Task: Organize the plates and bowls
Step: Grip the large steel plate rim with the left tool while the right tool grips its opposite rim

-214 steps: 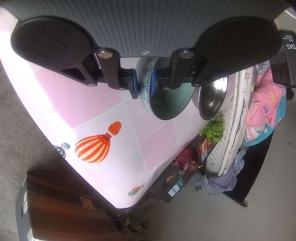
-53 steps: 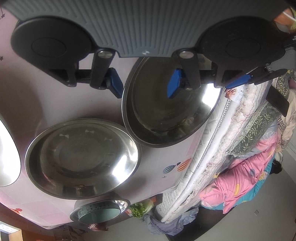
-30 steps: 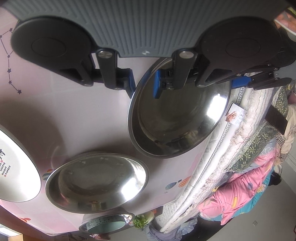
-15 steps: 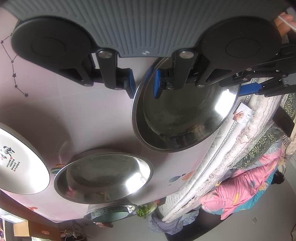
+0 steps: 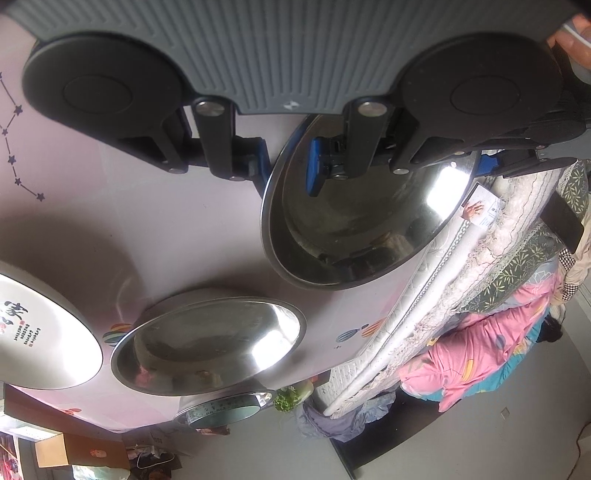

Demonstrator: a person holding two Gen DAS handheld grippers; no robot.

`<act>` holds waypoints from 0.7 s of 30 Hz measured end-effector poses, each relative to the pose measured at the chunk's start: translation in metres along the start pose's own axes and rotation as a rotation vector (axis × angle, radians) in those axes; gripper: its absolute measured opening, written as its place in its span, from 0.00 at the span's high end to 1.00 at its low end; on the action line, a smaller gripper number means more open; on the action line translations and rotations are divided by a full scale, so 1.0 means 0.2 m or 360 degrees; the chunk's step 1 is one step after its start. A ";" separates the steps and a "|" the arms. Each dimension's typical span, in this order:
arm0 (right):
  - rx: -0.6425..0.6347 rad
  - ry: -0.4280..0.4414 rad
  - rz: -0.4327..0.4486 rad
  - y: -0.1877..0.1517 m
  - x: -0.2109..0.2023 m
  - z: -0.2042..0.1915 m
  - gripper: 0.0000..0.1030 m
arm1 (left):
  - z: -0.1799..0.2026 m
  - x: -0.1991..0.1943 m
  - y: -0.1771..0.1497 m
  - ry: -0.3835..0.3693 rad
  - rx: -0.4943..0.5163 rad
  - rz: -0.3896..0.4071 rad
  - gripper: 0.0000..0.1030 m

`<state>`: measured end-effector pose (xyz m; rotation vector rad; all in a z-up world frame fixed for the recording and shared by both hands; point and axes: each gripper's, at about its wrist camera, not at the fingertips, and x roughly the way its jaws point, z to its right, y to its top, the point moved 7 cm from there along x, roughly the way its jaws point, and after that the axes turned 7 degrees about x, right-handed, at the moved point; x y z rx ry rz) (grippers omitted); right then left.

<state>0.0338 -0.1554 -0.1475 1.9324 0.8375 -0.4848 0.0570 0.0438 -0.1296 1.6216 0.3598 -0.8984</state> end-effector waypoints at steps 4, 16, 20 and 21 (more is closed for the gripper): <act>-0.0010 -0.0007 0.0004 -0.01 0.00 0.00 0.81 | 0.01 0.00 0.00 -0.0055 -0.0005 0.0023 0.24; 0.0013 -0.0014 -0.0026 -0.01 0.00 0.01 0.81 | 0.04 0.00 -0.01 0.0049 0.0085 -0.0059 0.23; -0.0032 -0.0035 -0.0024 -0.02 -0.03 0.00 0.79 | 0.04 -0.01 -0.01 0.0074 0.0099 -0.0083 0.30; -0.0039 -0.0035 -0.0027 -0.02 -0.03 -0.01 0.79 | 0.04 -0.01 -0.01 0.0061 0.0103 -0.0080 0.32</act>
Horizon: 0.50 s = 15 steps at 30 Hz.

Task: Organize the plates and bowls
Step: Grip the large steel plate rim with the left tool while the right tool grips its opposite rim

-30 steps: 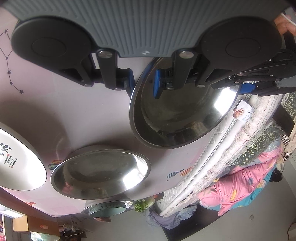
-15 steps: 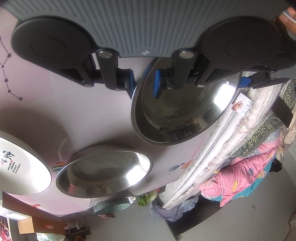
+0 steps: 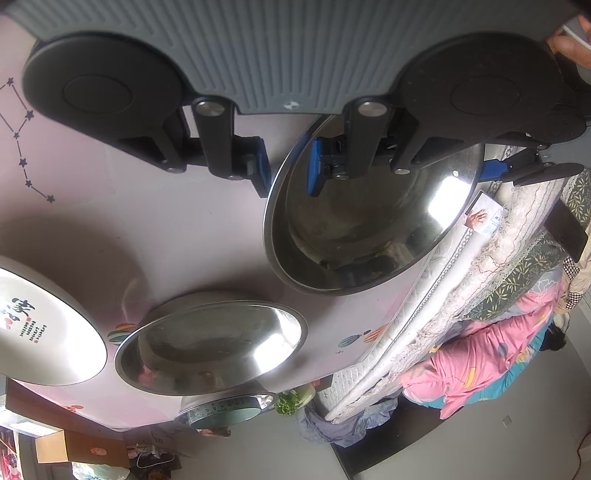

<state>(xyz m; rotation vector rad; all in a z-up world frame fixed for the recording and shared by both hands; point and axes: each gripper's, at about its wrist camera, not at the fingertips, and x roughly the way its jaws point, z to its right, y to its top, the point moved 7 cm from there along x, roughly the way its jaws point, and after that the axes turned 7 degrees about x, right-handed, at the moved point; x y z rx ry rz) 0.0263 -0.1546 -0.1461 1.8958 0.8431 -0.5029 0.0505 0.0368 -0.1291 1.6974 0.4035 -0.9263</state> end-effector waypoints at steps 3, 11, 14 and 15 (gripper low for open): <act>-0.0011 0.0006 -0.0012 -0.01 -0.01 -0.01 0.80 | 0.01 -0.02 -0.01 -0.0017 -0.0007 -0.0013 0.37; -0.0069 -0.0034 -0.0005 0.00 -0.06 0.00 0.80 | 0.06 -0.10 -0.03 -0.0179 -0.0042 -0.0015 0.41; -0.0086 -0.0068 0.0000 0.00 -0.06 0.02 0.80 | 0.06 -0.09 -0.04 -0.0144 -0.0026 -0.0017 0.41; -0.0086 -0.0070 0.0002 0.00 -0.06 0.03 0.81 | 0.06 -0.08 -0.04 -0.0114 -0.0008 -0.0015 0.41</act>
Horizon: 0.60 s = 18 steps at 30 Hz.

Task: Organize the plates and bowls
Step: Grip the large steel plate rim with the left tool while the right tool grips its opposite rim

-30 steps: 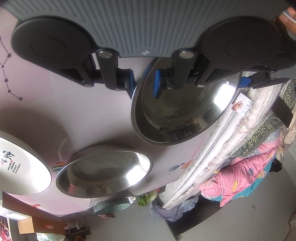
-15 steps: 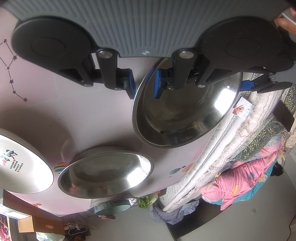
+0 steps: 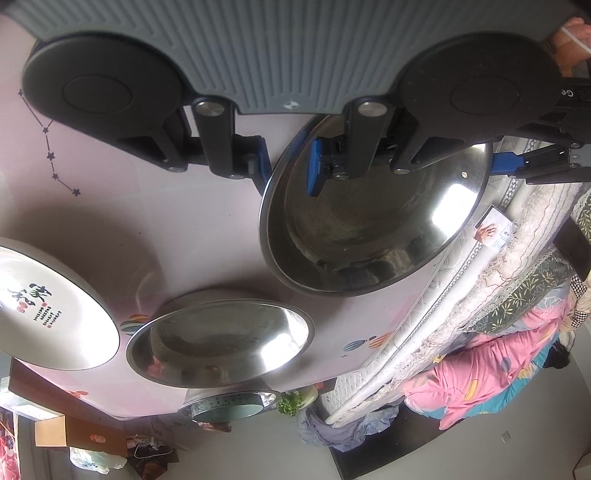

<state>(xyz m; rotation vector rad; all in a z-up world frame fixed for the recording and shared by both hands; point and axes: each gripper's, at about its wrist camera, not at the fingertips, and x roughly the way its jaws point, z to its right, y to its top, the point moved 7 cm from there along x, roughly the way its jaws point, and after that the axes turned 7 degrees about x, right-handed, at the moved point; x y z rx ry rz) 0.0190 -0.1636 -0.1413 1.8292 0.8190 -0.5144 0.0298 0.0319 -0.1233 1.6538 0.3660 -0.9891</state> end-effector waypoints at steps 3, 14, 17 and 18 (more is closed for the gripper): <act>0.0003 0.0000 0.0003 0.00 0.00 0.00 0.81 | -0.02 0.02 0.01 0.0035 0.0019 -0.0013 0.40; -0.0006 0.0028 -0.0001 0.01 0.01 -0.01 0.81 | -0.02 0.02 0.02 -0.0015 -0.0014 -0.0020 0.48; -0.0008 0.0005 -0.0004 0.01 0.02 0.00 0.81 | 0.02 0.01 0.00 -0.0036 0.0018 -0.0029 0.47; -0.0005 0.0000 -0.0006 0.01 0.02 0.01 0.81 | 0.03 0.01 0.00 -0.0026 0.0031 -0.0028 0.47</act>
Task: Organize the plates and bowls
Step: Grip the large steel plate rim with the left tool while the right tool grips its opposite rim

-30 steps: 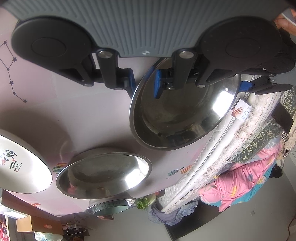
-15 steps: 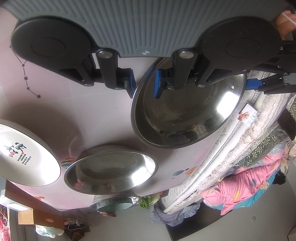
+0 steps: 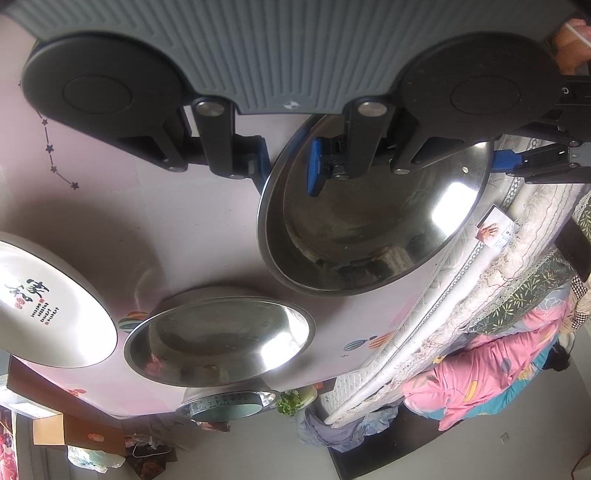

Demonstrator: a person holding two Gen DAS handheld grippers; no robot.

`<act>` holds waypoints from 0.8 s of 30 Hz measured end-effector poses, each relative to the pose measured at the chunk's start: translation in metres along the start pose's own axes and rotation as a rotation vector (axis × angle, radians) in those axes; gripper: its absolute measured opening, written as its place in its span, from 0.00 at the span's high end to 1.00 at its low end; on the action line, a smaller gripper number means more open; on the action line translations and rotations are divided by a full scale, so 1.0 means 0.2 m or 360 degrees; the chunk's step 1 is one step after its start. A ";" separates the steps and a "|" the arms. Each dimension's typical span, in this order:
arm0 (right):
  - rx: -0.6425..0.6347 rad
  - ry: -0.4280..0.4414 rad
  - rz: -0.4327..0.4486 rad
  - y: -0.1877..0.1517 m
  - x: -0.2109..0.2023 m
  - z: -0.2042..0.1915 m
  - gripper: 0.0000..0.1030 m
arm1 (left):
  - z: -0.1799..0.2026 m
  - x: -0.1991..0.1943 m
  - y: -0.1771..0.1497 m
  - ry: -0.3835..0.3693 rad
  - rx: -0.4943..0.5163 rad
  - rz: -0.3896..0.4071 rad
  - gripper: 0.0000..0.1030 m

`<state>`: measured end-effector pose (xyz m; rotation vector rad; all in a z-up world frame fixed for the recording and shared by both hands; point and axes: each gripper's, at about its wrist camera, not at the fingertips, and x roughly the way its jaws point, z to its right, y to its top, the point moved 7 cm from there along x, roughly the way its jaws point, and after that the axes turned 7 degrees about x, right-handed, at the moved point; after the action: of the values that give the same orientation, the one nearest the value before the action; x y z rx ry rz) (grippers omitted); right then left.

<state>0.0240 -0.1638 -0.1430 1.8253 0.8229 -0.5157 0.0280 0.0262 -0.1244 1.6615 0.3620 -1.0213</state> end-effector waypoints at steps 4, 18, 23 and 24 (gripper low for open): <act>0.0005 -0.0001 0.0006 0.00 0.00 0.00 0.81 | -0.01 0.01 0.01 0.0053 0.0023 0.0004 0.45; 0.0001 0.0001 0.0006 0.00 0.01 0.00 0.81 | -0.05 0.07 0.05 0.0082 0.0000 0.0018 0.43; 0.0000 -0.0002 0.0005 0.00 0.01 0.00 0.81 | -0.05 0.08 0.05 0.0085 0.0004 0.0017 0.43; -0.0001 -0.0003 0.0005 0.00 0.01 0.00 0.81 | -0.05 0.08 0.05 0.0089 0.0006 0.0015 0.43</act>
<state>0.0252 -0.1638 -0.1446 1.8251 0.8186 -0.5148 0.0489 0.0274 -0.1297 1.6963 0.3885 -0.9705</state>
